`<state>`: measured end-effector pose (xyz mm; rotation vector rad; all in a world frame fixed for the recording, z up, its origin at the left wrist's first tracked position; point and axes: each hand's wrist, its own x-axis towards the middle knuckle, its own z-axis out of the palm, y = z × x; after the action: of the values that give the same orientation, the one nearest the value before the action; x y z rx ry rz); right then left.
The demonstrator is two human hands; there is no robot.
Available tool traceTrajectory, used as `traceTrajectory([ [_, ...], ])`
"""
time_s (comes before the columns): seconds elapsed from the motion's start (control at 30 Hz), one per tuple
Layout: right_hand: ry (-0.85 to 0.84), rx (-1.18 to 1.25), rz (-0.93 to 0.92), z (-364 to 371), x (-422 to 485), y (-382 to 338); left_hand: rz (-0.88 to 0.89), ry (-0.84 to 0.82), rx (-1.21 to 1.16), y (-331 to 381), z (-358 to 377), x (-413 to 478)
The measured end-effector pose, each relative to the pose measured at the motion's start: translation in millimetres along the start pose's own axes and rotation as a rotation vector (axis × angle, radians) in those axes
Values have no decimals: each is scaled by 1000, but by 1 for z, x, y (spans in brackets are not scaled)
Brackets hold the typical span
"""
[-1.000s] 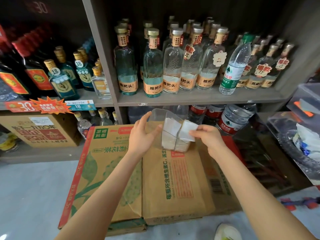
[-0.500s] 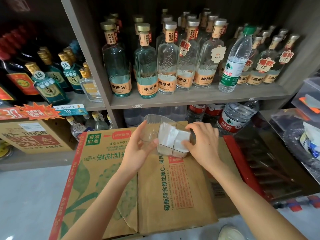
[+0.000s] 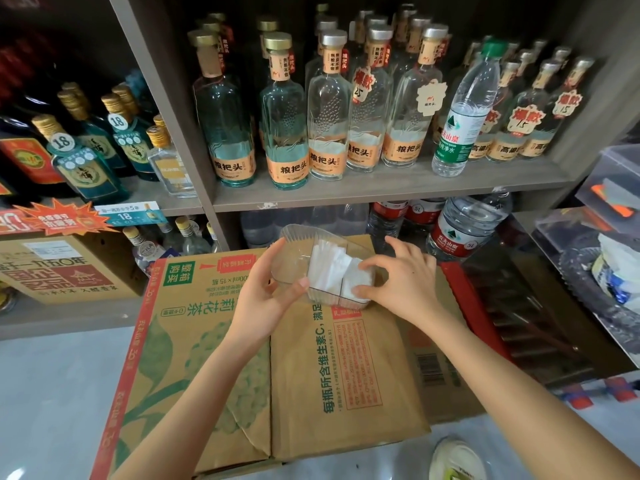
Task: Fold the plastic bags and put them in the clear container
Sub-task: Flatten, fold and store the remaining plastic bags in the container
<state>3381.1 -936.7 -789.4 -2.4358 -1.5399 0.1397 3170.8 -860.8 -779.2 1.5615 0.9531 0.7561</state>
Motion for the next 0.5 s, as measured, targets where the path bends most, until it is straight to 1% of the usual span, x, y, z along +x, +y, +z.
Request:
traceTrajectory([
  [0.2,-73,-149,43,5,8,-17,4,-5,-41,-3,-2,-4],
  [0.37,-173,-122,116,11,15,-21,16,13,1,-5,0,-3],
  [0.5,-174,-88,112,7,14,-21,24,18,-2,-4,0,-3],
])
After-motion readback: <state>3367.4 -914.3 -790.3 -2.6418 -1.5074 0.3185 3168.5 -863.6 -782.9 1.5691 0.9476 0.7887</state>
